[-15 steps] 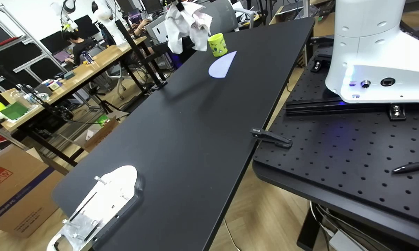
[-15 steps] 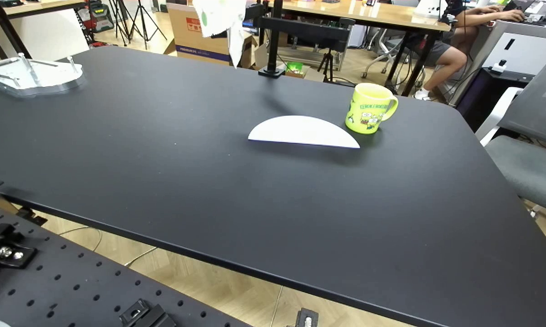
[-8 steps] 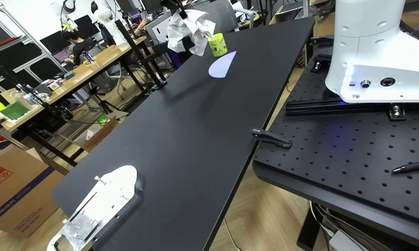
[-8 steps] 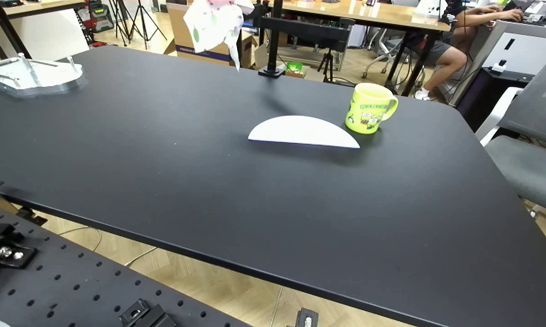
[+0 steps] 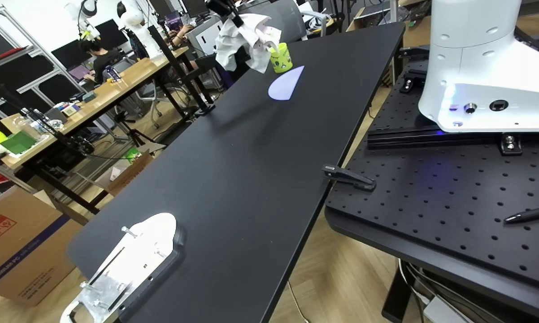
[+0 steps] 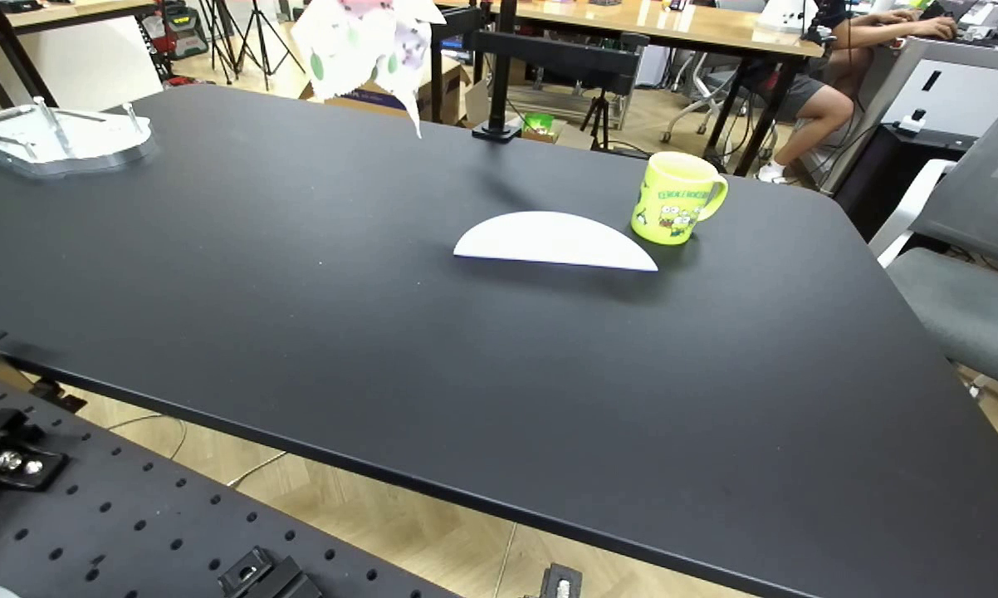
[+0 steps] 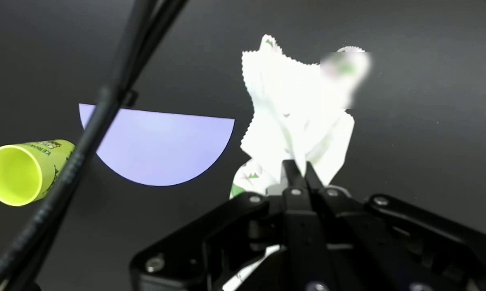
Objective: Hang the white cloth on the black object
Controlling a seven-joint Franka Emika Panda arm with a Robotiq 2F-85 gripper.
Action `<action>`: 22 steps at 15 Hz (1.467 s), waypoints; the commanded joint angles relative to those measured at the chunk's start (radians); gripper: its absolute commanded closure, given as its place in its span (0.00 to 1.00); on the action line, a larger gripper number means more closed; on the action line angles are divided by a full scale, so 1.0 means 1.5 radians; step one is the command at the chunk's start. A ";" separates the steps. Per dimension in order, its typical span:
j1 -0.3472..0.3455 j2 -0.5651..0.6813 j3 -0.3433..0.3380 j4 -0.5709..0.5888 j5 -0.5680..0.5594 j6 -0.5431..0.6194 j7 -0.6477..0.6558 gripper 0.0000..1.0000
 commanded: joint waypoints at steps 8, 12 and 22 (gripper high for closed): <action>-0.007 -0.013 -0.014 -0.011 0.002 -0.013 -0.020 0.38; -0.011 -0.013 -0.021 -0.011 0.003 -0.011 -0.030 0.11; -0.006 -0.029 -0.020 -0.029 -0.017 0.033 -0.068 0.00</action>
